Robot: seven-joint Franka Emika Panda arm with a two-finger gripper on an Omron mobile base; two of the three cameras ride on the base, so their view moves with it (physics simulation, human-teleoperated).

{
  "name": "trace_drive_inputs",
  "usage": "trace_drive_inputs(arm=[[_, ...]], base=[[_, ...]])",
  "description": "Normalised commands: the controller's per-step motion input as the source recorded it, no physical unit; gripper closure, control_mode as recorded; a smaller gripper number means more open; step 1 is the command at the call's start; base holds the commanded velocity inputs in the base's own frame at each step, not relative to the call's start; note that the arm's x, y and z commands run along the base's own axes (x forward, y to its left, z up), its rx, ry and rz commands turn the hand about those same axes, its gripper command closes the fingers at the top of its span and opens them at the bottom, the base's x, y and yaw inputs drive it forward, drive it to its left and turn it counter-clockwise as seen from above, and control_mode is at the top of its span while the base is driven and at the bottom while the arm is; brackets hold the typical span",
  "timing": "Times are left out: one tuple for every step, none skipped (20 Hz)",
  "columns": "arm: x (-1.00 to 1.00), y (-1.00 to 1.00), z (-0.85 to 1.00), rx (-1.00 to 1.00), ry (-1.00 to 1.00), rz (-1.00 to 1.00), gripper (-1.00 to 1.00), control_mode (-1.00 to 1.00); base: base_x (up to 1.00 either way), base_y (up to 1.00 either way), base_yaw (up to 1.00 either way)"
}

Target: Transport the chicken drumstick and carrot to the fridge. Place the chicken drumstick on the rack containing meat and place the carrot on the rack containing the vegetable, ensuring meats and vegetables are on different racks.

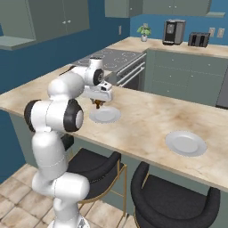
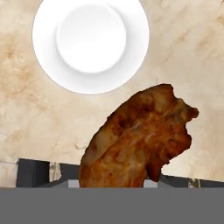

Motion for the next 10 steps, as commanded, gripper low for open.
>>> trace_drive_inputs(arm=[[-1.0,-0.09,0.67,0.01,-0.18,0.03,1.0,-1.0],[-1.0,0.0,0.78,0.0,-0.2,0.04,1.0,-1.0],[-1.0,0.0,0.89,0.0,-0.2,0.05,1.0,-1.0],[-1.0,0.0,1.0,0.0,-0.21,0.05,1.0,-1.0],[-1.0,0.0,1.0,0.0,-0.2,0.03,1.0,-1.0],[-1.0,0.0,1.0,0.0,-0.21,0.02,1.0,-1.0],[-1.0,0.0,1.0,0.0,-0.18,0.01,1.0,-1.0],[-1.0,0.0,1.0,0.0,-0.16,0.01,1.0,-1.0],[-1.0,0.0,1.0,0.0,-0.15,0.01,1.0,-1.0],[-1.0,0.0,1.0,0.0,-0.15,0.02,1.0,-1.0]], base=[[0.0,0.0,0.0],[0.0,0.0,0.0],[0.0,0.0,0.0],[0.0,0.0,0.0],[0.0,0.0,0.0],[0.0,0.0,0.0],[0.0,0.0,0.0],[0.0,0.0,0.0],[0.0,0.0,0.0],[0.0,0.0,0.0]])
